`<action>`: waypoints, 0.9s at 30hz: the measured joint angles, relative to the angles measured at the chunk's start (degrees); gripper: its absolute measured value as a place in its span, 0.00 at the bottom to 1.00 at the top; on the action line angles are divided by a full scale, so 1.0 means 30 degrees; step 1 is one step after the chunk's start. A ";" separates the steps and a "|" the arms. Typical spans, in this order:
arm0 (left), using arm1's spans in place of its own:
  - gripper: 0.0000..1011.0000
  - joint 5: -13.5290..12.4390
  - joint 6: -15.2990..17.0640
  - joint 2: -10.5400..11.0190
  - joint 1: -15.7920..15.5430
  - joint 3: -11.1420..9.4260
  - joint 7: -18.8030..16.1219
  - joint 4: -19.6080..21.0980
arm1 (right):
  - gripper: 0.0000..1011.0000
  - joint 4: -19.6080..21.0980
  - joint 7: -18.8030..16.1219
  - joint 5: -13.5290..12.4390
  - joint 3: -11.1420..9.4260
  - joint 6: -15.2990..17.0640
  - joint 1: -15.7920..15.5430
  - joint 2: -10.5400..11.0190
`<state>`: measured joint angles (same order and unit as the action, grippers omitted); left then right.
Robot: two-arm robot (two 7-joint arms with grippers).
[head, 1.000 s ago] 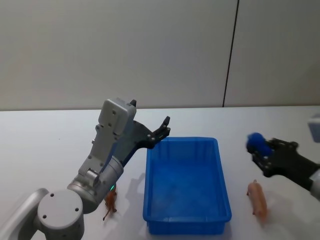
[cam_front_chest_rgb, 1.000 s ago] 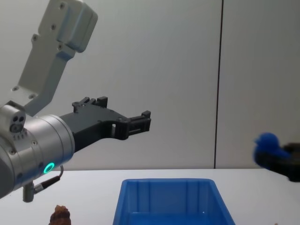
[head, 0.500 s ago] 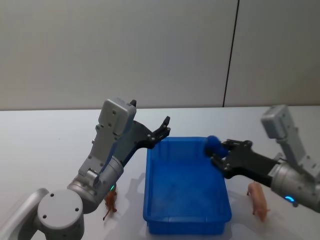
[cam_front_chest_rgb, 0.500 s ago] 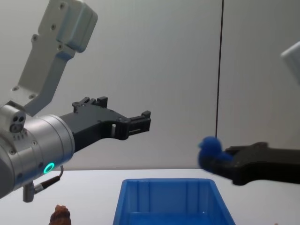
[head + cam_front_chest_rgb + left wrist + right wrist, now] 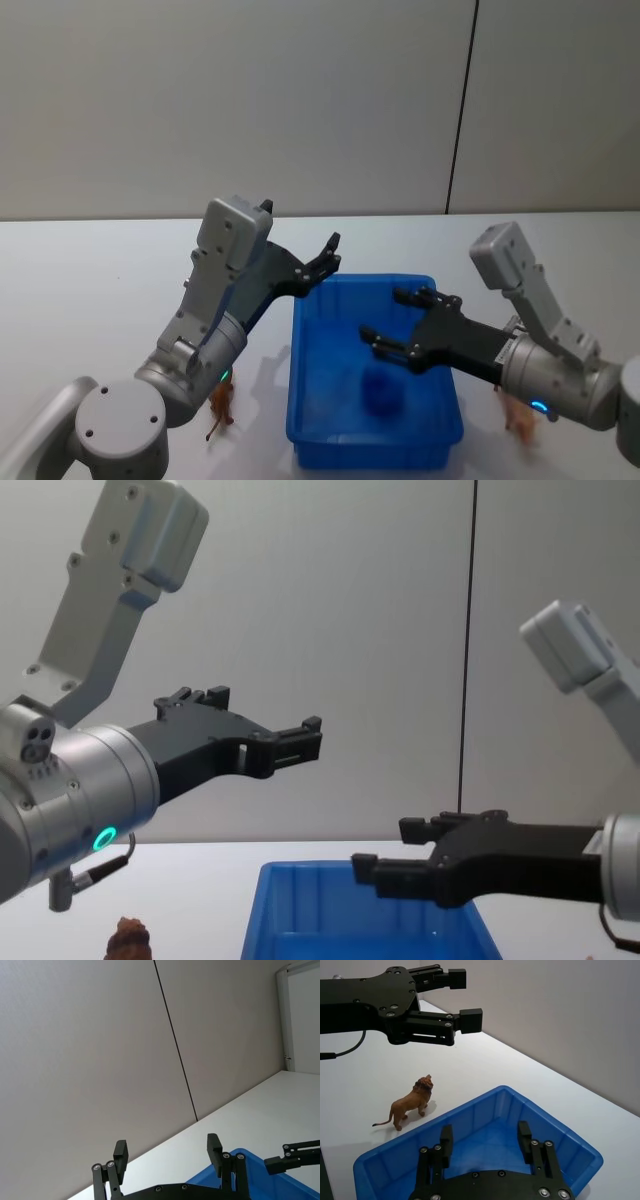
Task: Pick up the two dolls from the table and place them into the box.
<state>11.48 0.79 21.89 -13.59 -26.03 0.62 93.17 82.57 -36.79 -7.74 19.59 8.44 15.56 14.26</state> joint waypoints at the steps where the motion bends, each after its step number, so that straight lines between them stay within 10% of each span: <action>1: 0.99 0.0000 0.0000 0.0000 0.0000 0.0000 0.0000 0.0000 | 0.75 -0.0032 0.0006 0.0017 0.0045 -0.0030 0.0015 -0.0026; 10: 0.99 0.0000 0.0000 0.0000 0.0000 0.0000 0.0000 0.0000 | 0.99 0.0050 0.0345 -0.0087 0.0078 -0.0363 -0.0084 0.0068; 27: 0.99 0.0001 0.0000 0.0000 0.0001 0.0000 0.0000 0.0000 | 0.99 0.1475 0.1769 -0.1840 -0.0867 -0.0753 -0.1684 0.1733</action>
<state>11.48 0.79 21.90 -13.58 -26.03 0.62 93.17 87.00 -31.49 -13.26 16.99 6.18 10.50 19.46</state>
